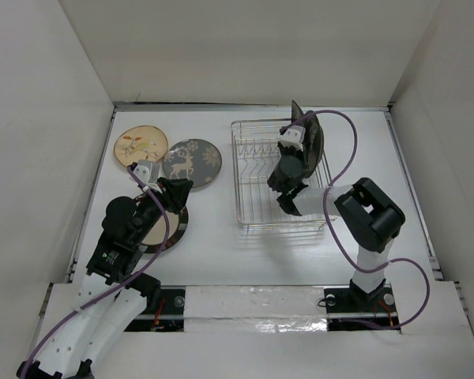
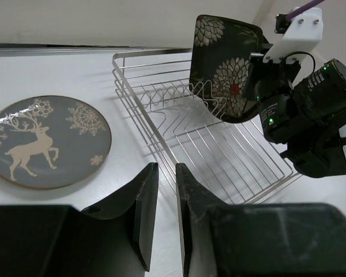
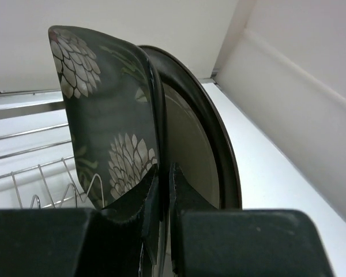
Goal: Load the plates into the dish rack
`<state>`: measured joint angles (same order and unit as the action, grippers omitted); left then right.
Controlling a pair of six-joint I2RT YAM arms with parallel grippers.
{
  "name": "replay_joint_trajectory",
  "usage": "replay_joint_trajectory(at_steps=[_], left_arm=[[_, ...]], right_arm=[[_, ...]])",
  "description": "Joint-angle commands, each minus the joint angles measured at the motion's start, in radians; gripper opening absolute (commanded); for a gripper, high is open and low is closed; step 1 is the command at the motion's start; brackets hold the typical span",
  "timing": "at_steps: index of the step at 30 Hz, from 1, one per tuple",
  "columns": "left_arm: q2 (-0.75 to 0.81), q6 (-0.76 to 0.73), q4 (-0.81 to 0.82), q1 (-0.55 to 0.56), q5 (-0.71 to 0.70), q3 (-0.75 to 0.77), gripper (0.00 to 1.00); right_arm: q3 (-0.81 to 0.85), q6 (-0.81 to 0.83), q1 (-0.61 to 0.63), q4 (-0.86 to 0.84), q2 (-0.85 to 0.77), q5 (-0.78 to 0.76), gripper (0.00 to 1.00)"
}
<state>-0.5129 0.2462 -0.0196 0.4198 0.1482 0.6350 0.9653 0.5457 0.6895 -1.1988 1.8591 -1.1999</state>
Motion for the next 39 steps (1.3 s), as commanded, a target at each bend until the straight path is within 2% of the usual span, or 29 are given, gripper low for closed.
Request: replay_joint_trajectory(at_steps=[1,3,4,6,8,11,18,24,27,28,30,31,33,34,36,39], left_arm=[[0.001,0.007,0.043,0.005,0.010,0.006,0.16],[0.010,0.010,0.044,0.005,0.011,0.005,0.16],[0.014,0.010,0.043,0.005,0.007,0.006,0.16],[0.011,0.010,0.043,0.005,0.007,0.008,0.16],[0.011,0.011,0.046,0.005,0.016,0.003,0.16],[0.011,0.011,0.049,0.005,0.016,0.005,0.16],[0.016,0.015,0.047,0.005,0.008,0.003,0.16],[0.002,0.021,0.050,0.005,0.002,0.003,0.16],[-0.012,0.028,0.058,0.005,0.001,0.009,0.16],[-0.021,0.033,0.060,0.005,-0.004,0.009,0.16],[-0.032,0.038,0.060,0.005,-0.012,0.011,0.15],[-0.045,0.042,0.061,0.005,-0.022,0.011,0.11],[-0.062,0.054,0.060,0.005,-0.038,0.012,0.00],[-0.071,0.057,0.060,-0.009,-0.038,0.012,0.00],[-0.105,0.087,0.073,-0.042,-0.006,0.011,0.00],[-0.151,0.119,0.083,-0.042,-0.002,0.017,0.00]], right_arm=[[-0.005,-0.015,0.048,-0.329,0.002,-0.107,0.00],[-0.019,-0.016,0.061,-0.341,0.006,-0.138,0.00],[-0.023,-0.016,0.074,-0.341,0.006,-0.164,0.03],[-0.031,0.002,0.087,-0.340,0.015,-0.193,0.12],[-0.046,0.064,0.096,-0.410,0.020,-0.227,0.25],[-0.074,0.182,0.120,-0.562,0.046,-0.268,0.37],[-0.091,0.206,0.160,-0.610,0.095,-0.325,0.40],[-0.089,0.261,0.160,-0.608,0.007,-0.316,0.45],[-0.088,0.293,0.171,-0.610,-0.070,-0.310,0.56],[-0.088,0.304,0.183,-0.608,-0.090,-0.305,0.65],[-0.094,0.318,0.209,-0.608,-0.129,-0.299,0.75],[-0.097,0.319,0.219,-0.608,-0.165,-0.288,0.82],[-0.096,0.350,0.248,-0.607,-0.193,-0.280,0.89],[-0.082,0.370,0.258,-0.604,-0.211,-0.274,0.92],[-0.066,0.433,0.297,-0.599,-0.227,-0.264,0.91],[-0.046,0.427,0.349,-0.521,-0.271,-0.239,0.71]])
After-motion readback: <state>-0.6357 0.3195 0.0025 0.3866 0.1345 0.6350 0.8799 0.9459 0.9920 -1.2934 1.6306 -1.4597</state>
